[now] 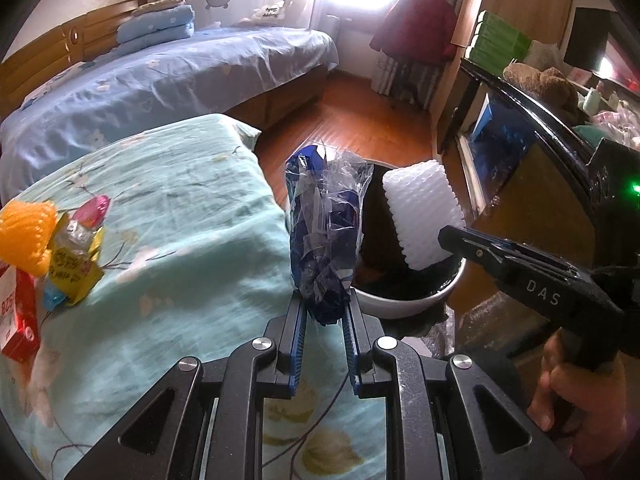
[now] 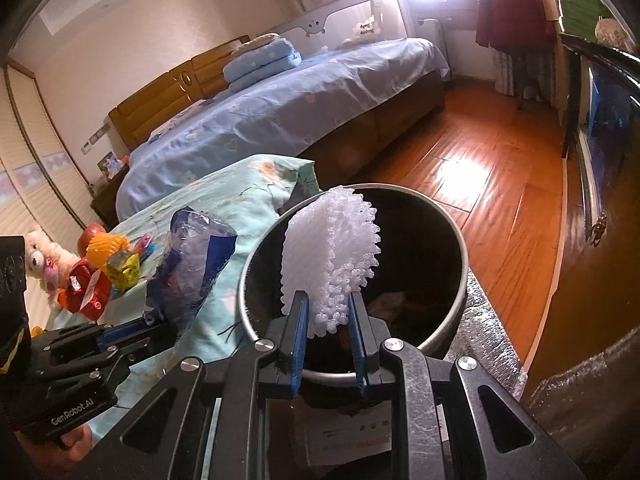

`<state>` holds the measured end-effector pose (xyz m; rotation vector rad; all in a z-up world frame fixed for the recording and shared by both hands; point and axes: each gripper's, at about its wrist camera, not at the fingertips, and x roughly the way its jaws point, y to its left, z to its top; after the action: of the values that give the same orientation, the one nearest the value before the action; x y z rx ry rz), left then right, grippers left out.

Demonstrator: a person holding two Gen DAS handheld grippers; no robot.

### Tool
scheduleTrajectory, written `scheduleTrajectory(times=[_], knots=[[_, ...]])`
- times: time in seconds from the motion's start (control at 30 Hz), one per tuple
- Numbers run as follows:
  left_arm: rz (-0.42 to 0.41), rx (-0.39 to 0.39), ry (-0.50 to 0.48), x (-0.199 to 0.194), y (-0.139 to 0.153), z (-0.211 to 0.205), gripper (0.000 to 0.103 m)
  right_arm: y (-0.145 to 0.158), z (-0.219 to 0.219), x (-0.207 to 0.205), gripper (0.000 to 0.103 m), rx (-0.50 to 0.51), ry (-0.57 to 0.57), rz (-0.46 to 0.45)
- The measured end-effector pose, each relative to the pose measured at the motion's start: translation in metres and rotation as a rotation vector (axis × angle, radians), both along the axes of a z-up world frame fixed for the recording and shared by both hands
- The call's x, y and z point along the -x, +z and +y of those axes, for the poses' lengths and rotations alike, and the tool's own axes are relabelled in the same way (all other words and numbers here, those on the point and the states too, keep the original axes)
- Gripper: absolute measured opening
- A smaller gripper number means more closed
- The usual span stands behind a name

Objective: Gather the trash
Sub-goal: 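Carry the foam net sleeve and blue bag over the trash bin, then open both tools to drop the net sleeve and blue bag into the bin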

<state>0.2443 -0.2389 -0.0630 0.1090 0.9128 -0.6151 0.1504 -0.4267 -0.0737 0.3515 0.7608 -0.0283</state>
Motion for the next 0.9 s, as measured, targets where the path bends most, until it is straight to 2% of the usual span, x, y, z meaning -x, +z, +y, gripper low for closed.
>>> scheduleTrajectory(times=[0.77,0.87,0.9], knots=[[0.029,-0.024,-0.021,-0.033,-0.011,-0.046,0.018,-0.008,-0.030,-0.023,0.024,-0.006,-0.044,0.042],[0.026,-0.018,-0.016,-0.033,-0.011,-0.046,0.025,-0.008,-0.031,-0.025,0.025,-0.003,-0.045,0.043],[0.027,-0.018,-0.016,-0.033,-0.011,-0.046,0.029,-0.008,-0.030,-0.025,0.032,-0.003,-0.046,0.045]])
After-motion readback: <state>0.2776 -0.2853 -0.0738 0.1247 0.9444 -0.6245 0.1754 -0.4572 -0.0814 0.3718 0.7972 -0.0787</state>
